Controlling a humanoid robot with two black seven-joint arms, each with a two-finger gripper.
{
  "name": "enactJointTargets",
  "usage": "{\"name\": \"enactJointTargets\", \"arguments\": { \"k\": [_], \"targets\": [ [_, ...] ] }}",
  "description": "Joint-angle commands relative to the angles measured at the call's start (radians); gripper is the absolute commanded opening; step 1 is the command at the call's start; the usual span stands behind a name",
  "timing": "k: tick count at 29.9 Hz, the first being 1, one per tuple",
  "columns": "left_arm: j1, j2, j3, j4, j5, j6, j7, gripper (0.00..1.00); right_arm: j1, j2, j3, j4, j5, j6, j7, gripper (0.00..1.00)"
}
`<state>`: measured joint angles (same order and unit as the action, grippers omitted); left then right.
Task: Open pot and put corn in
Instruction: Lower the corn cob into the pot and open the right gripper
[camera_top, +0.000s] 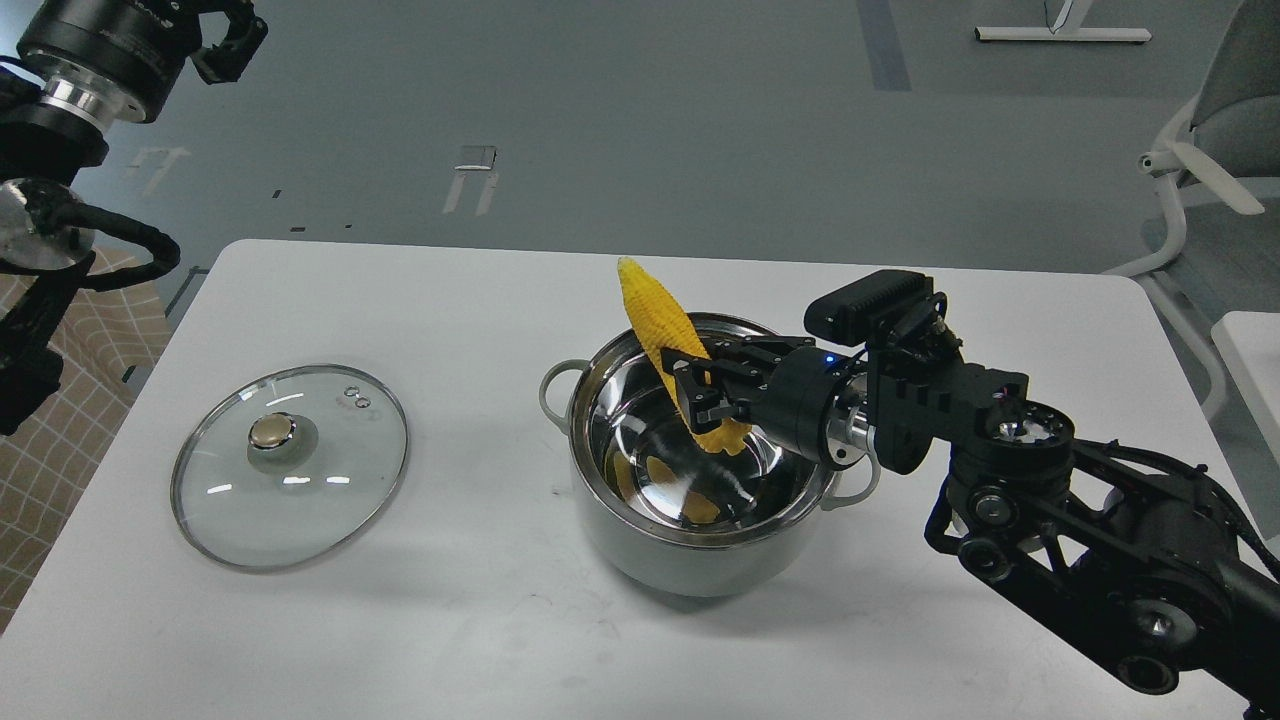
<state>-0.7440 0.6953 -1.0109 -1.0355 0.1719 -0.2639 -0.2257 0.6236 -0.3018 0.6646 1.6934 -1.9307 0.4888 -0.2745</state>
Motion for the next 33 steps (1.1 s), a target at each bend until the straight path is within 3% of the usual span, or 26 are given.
{"name": "enactJointTargets", "arguments": {
  "k": [1, 13, 14, 15, 16, 18, 23, 33],
  "targets": [
    [0.0, 0.0, 0.0, 0.0, 0.0, 0.0, -0.001, 0.97, 0.015, -0.029, -0.028, 0.003, 0.003, 0.0, -0.003, 0.0],
    [0.002, -0.003, 0.0, 0.0, 0.0, -0.001, -0.003, 0.97, 0.008, -0.12, -0.088, 0.035, 0.004, 0.0, 0.005, 0.0],
    [0.002, -0.007, 0.0, 0.0, 0.001, 0.0, -0.003, 0.97, 0.01, -0.118, -0.088, 0.035, 0.003, 0.0, 0.005, 0.07],
    [0.002, -0.01, 0.0, 0.0, 0.0, 0.0, -0.003, 0.97, 0.01, -0.118, -0.089, 0.035, 0.004, 0.0, 0.005, 0.26],
    [0.002, -0.01, 0.0, 0.0, 0.0, 0.0, -0.003, 0.97, 0.01, -0.118, -0.089, 0.035, 0.004, 0.0, 0.005, 0.27],
    [0.002, -0.01, 0.0, 0.0, 0.0, -0.001, -0.003, 0.97, 0.004, -0.12, -0.089, 0.035, 0.004, 0.0, 0.006, 0.63],
    [0.002, -0.01, 0.0, 0.0, 0.0, -0.001, -0.001, 0.97, 0.002, -0.118, -0.086, 0.037, 0.004, 0.0, 0.008, 0.76],
    [0.002, -0.007, 0.002, 0.0, 0.001, -0.003, -0.001, 0.97, 0.008, -0.118, -0.072, 0.037, 0.004, 0.0, 0.009, 0.84]
  ]
}}
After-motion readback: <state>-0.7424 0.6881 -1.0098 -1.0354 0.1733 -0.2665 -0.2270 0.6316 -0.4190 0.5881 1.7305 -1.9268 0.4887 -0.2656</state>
